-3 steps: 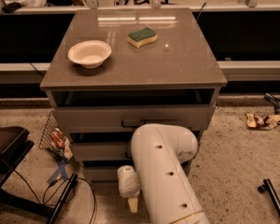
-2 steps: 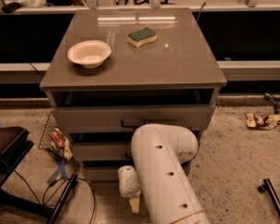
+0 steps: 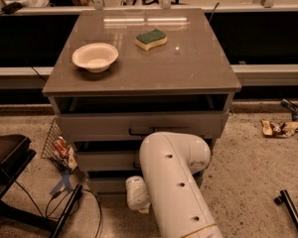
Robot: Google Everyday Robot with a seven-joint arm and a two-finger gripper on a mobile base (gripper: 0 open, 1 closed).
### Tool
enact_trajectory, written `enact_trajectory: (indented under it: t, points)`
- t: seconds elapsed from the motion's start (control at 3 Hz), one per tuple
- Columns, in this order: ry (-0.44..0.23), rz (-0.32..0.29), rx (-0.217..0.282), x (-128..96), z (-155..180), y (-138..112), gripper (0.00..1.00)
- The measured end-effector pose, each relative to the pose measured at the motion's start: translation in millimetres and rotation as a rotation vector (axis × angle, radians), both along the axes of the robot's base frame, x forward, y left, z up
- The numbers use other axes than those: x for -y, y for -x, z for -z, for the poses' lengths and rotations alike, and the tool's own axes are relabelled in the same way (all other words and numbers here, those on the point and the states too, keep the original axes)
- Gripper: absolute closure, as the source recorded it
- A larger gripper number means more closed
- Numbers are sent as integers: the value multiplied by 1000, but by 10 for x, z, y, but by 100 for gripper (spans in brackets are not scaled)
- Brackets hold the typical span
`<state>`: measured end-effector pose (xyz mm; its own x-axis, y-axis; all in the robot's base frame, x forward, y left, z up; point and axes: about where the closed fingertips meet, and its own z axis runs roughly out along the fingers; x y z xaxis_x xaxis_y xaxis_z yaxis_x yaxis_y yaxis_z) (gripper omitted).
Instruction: Open bottom drawer
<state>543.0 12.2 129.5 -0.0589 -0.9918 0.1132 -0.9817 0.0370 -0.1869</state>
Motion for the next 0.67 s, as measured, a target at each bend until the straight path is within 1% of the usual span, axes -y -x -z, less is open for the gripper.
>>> enact_trajectory:
  t: [0.33,0.67]
  points:
    - [1,0,-2,10,12,12,80]
    - [1,0,-2,10,-11,12,100]
